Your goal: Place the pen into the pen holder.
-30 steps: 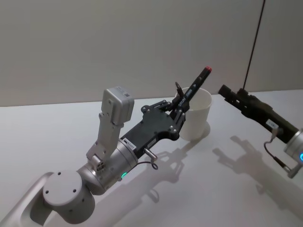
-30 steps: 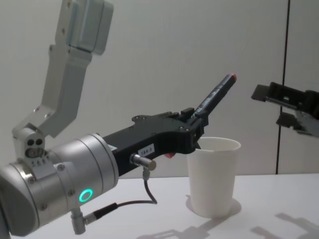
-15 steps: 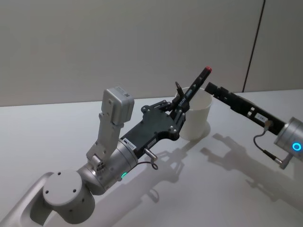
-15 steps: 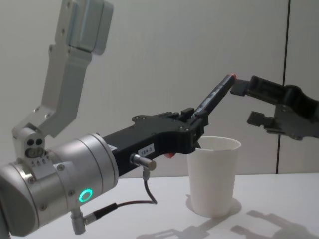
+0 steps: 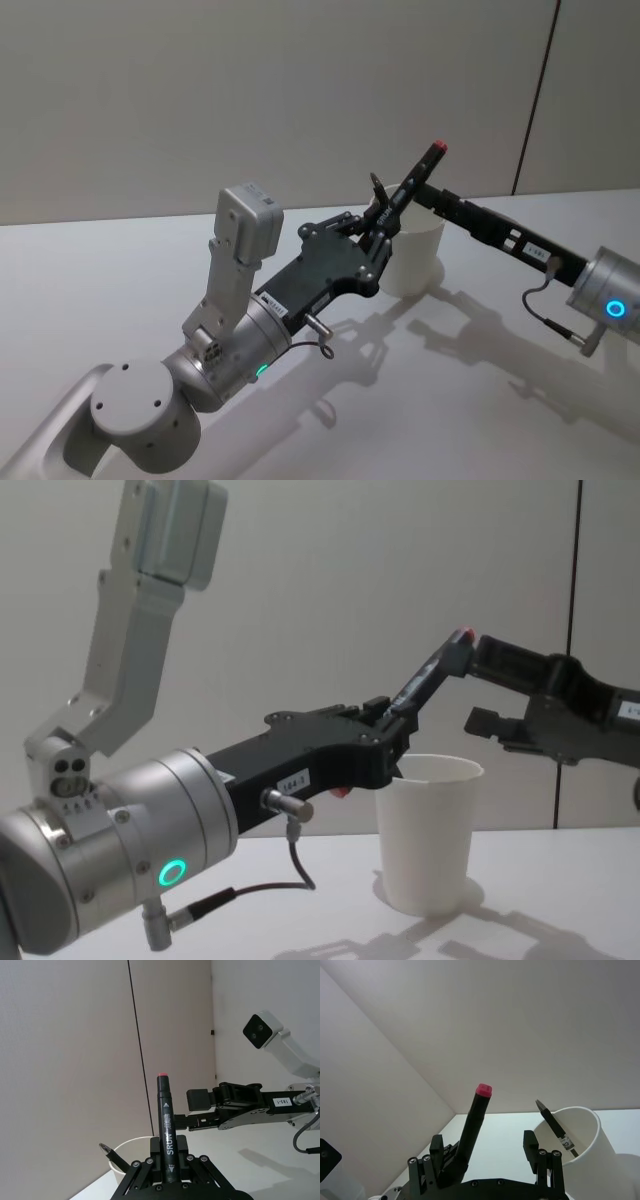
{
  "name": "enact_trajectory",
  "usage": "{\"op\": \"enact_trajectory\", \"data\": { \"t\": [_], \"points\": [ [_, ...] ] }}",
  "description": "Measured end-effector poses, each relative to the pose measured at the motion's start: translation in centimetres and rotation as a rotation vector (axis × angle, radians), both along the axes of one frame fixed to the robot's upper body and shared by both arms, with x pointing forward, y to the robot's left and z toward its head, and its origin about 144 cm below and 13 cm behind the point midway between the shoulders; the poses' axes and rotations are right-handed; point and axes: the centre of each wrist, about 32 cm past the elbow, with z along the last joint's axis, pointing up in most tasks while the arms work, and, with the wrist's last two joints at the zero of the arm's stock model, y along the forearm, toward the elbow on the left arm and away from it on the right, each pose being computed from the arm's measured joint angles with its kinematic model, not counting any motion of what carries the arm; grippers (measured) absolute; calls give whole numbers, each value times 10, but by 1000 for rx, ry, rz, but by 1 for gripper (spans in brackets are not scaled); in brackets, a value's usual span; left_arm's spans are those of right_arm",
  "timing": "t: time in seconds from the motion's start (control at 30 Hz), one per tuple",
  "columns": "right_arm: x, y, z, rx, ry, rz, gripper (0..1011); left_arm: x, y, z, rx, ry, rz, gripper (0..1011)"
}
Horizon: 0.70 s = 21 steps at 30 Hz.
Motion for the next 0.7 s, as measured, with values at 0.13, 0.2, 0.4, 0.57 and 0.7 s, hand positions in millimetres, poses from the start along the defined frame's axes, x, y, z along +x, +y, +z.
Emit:
{"op": "enact_trajectory", "data": {
  "t": [0.13, 0.2, 0.4, 0.57, 0.7],
  "points": [
    [1, 3, -1, 1, 1, 8, 1001, 0, 0, 0, 0, 0, 0, 183],
    [2, 4, -2, 3, 0, 11, 1001, 0, 0, 0, 0, 0, 0, 182],
    [6, 9, -4, 12, -3, 22, 1001, 0, 0, 0, 0, 0, 0, 182],
    [10, 14, -6, 23, -6, 36, 1001, 0, 0, 0, 0, 0, 0, 183],
    [14, 18, -7, 31, -6, 48, 1001, 0, 0, 0, 0, 0, 0, 182]
  ]
}}
